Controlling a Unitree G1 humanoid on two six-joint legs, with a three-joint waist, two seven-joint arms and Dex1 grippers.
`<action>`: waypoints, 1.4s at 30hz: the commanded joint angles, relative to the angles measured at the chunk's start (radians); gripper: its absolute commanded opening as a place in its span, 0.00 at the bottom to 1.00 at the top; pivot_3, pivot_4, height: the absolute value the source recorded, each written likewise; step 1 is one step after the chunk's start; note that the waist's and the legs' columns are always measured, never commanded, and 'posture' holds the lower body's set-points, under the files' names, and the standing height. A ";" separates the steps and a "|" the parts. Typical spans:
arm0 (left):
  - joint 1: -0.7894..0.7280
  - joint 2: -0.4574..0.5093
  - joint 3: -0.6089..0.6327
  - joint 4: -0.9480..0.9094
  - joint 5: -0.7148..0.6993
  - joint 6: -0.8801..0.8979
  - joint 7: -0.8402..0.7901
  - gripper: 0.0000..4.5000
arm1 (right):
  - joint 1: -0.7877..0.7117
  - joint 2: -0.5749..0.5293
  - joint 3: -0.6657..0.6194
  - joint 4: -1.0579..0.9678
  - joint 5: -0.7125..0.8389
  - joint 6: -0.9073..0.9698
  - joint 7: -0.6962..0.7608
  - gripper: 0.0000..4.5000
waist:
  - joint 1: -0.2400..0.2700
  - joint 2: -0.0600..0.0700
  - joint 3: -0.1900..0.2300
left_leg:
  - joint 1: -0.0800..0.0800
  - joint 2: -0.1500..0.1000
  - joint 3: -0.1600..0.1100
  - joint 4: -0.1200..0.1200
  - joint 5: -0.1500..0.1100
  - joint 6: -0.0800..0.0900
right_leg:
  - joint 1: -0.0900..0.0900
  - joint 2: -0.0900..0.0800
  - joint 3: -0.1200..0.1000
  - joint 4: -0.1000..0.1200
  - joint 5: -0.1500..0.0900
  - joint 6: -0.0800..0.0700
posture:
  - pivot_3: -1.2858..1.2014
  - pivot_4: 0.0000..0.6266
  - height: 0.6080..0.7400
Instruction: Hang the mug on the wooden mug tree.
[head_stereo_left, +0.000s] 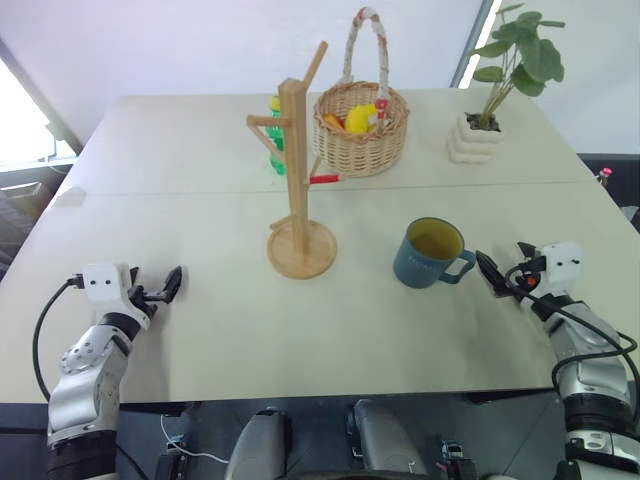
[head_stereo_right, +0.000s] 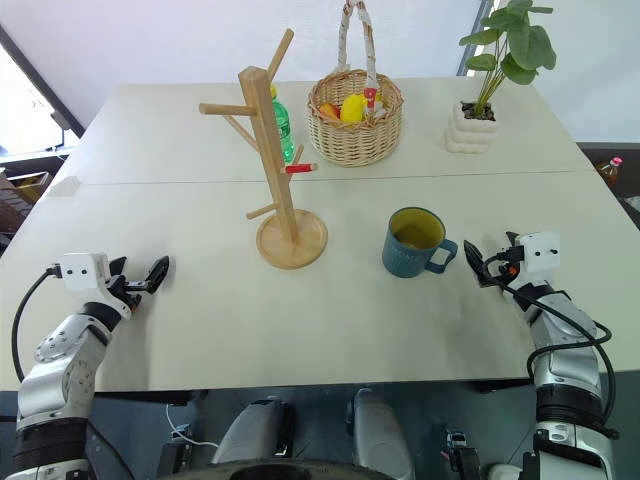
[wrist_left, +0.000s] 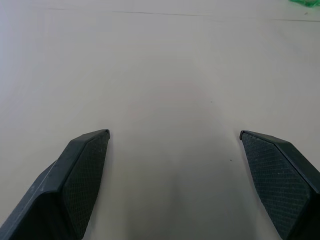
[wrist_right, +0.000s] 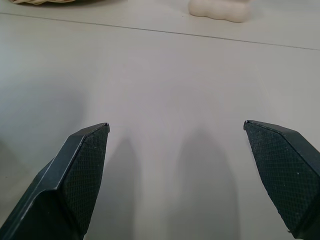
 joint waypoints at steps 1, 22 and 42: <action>0.003 0.005 0.017 -0.031 0.009 -0.020 0.008 1.00 | -0.010 -0.002 -0.009 -0.022 0.001 -0.024 -0.007 0.99 | 0.000 0.000 0.000 | 0.000 0.000 0.000 0.000 0.000 0.000 | 0.000 0.000 0.000 0.000 0.000 0.000 | 0.52 0.24 1.00; -0.014 0.008 -0.150 -0.073 -0.029 -0.047 -0.260 1.00 | 0.221 -0.023 -0.117 -0.271 0.083 0.042 -0.013 0.99 | 0.001 0.000 0.000 | 0.000 0.000 0.000 0.000 0.000 0.000 | 0.000 0.000 0.000 0.000 0.000 0.000 | 0.52 0.24 1.00; -0.014 0.061 -0.478 -0.331 -0.026 -0.033 -0.551 1.00 | 0.415 0.173 0.040 -0.649 0.007 0.074 -0.106 0.99 | 0.005 0.001 0.000 | -0.001 0.001 0.000 0.000 0.000 0.000 | 0.000 0.000 0.001 -0.001 -0.002 -0.003 | 0.52 0.24 1.00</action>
